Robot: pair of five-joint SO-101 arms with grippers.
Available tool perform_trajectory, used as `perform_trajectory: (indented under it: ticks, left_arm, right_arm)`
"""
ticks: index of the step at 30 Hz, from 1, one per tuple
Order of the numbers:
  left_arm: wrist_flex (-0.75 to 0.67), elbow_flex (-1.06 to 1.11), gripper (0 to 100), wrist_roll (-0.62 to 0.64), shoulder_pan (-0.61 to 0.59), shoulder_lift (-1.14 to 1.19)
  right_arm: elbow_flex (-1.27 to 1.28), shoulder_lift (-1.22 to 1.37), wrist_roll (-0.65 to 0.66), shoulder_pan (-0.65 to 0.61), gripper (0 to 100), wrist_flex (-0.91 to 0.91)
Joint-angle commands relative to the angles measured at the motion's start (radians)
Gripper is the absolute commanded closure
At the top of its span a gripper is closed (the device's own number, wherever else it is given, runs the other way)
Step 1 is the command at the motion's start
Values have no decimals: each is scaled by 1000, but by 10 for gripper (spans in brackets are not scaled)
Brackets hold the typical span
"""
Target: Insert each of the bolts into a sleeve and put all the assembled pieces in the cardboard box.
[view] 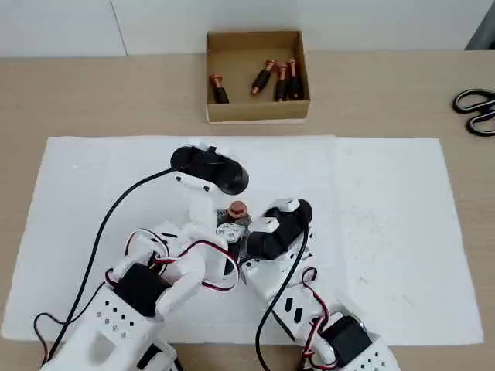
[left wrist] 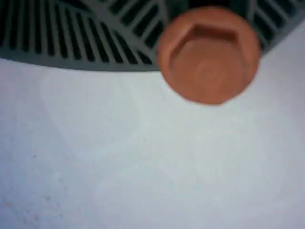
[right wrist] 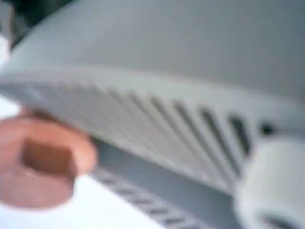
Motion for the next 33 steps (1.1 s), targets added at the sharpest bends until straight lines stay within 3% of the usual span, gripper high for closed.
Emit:
perform_trajectory:
  ticks: [1, 5, 18, 29, 33]
  left_arm:
    - [61, -33, 888, -8, -3, -3]
    - [110, -73, 782, -6, -3, -3]
    - [206, -240, 777, -12, -18, -3]
    - [189, -266, 778, -112, -376, -3]
    - [110, -189, 778, -146, -460, 2]
  right_arm:
    - [-15, -16, 0, 5, 995, -24]
    - [-15, -16, 0, 7, 995, -24]
    - [-15, -13, 0, 21, 995, -25]
    - [-15, -8, 0, 74, 995, -27]
    - [-17, -7, 2, 246, 995, -91]
